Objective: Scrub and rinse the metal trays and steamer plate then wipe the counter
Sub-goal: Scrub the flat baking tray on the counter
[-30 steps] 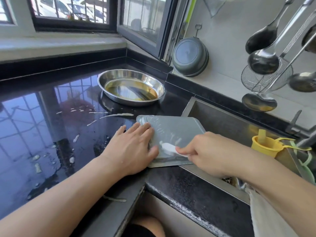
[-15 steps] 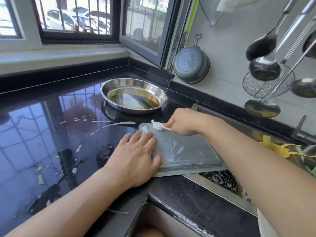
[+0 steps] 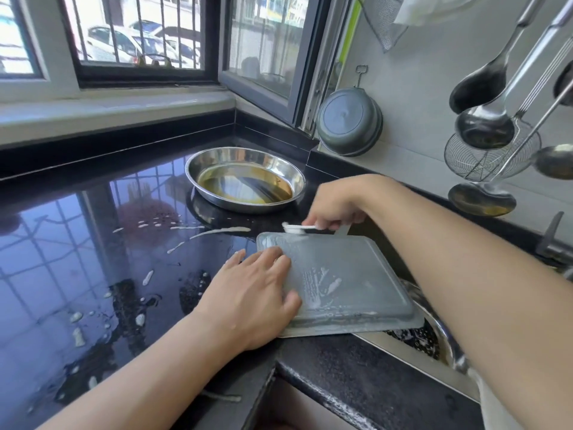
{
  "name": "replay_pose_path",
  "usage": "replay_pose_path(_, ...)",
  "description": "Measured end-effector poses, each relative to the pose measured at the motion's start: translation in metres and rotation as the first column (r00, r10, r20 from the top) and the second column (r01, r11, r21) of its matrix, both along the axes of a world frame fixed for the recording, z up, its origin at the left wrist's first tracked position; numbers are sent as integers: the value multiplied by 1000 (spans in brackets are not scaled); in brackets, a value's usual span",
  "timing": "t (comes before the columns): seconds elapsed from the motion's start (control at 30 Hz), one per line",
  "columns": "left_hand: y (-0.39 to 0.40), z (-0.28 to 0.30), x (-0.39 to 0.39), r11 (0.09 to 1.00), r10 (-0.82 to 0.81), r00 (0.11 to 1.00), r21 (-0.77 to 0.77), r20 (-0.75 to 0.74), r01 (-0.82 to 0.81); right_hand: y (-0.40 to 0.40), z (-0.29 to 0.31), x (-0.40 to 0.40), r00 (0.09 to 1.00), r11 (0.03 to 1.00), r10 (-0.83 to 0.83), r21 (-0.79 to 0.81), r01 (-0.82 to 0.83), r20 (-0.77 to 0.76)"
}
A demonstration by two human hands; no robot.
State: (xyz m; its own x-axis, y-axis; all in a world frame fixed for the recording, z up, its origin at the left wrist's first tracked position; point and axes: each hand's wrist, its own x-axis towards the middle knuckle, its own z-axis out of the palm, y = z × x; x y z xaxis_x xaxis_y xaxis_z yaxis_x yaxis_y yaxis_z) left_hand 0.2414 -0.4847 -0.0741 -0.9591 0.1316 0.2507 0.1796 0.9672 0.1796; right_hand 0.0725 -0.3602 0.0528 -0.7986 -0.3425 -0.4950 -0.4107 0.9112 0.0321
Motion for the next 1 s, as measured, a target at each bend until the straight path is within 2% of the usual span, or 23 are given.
replay_pose_path(0.07, 3, 0, 0, 1000, 28, 999, 13, -36, -28, 24, 7, -6, 1000, 995, 22, 97, -24, 22)
replay_pose_path(0.17, 6, -2, 0, 999, 52, 993, -11, -109, -53, 59, 10, -7, 995, 987, 74, 137, -82, 64)
replay_pose_path(0.23, 6, -4, 1, 999, 44, 994, -8, -101, -45, 81, 5, -5, 993, 991, 110, 77, -113, 47)
replay_pose_path(0.37, 4, -7, 1, 999, 25, 999, -37, -35, -26, 107, -17, 4, 995, 984, 99, -154, -94, 24)
replay_pose_path(0.5, 2, -6, -1, 1000, -8, 1000, -11, 0, 8, 73, -44, 9, 971, 944, 184, -247, -218, -156)
replay_pose_path(0.6, 3, -5, -1, 999, 6, 1000, -39, -1, -6, 58, -59, 6, 964, 918, 164, -324, -227, -210)
replay_pose_path(0.87, 5, -9, -2, 997, 32, 999, -69, -28, -34, 159, -60, 10, 967, 957, 116, -236, -170, -225)
replay_pose_path(1.0, 7, -10, -3, 997, 17, 999, -76, -39, -20, 141, -57, 19, 969, 966, 68, -225, -123, -239)
